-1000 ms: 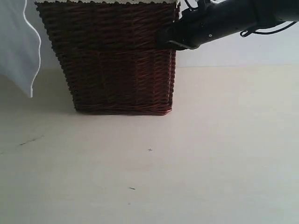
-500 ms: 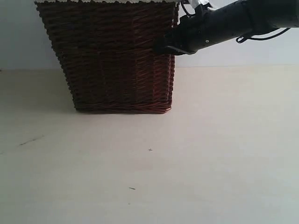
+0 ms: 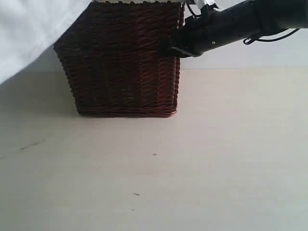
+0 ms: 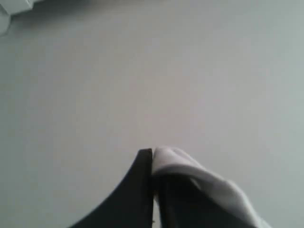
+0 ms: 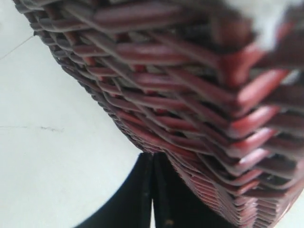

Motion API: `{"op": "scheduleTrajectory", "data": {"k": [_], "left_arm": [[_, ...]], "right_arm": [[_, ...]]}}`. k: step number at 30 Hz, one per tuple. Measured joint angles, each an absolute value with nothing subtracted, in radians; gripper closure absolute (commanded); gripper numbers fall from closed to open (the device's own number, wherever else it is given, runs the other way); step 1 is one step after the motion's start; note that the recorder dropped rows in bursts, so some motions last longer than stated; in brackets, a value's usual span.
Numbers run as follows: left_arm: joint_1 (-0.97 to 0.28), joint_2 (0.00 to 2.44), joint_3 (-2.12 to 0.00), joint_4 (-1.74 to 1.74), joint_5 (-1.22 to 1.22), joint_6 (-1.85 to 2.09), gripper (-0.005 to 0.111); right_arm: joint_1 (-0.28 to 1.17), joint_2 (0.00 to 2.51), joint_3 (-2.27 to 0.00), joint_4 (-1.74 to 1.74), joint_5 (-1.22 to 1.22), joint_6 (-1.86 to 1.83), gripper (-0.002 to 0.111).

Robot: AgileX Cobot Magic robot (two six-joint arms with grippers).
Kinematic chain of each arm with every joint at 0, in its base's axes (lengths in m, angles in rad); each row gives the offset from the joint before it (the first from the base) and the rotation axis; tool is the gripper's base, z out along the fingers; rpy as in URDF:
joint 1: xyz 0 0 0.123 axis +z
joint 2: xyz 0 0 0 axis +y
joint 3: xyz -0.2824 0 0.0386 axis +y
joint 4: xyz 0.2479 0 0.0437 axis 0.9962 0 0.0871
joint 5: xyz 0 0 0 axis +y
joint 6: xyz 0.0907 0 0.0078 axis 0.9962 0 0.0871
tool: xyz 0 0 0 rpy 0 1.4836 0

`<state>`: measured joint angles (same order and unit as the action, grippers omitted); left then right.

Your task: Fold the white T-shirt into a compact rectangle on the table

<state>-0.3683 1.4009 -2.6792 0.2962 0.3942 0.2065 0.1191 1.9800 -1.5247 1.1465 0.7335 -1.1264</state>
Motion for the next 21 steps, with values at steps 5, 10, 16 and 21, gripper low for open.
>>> {"op": "scheduleTrajectory", "data": {"k": [5,10,16,21], "left_arm": [[-0.368,1.445,-2.679,0.205,0.669,0.295,0.107],[-0.368,1.496,-2.672,0.146,0.946,0.372,0.107],[-0.368,1.528,-2.672,0.036,1.131,0.400,0.107],[-0.368,1.597,-2.667,0.012,1.237,0.409,0.107]], "right_arm": [[0.119,1.893,-1.525,1.145,0.740,-1.123,0.103],[0.119,1.749,-1.525,1.114,0.732,-1.098,0.099],[0.119,1.616,-1.525,0.991,0.732,-0.984,0.087],[0.119,1.512,-1.525,0.869,0.754,-0.862,0.073]]}}
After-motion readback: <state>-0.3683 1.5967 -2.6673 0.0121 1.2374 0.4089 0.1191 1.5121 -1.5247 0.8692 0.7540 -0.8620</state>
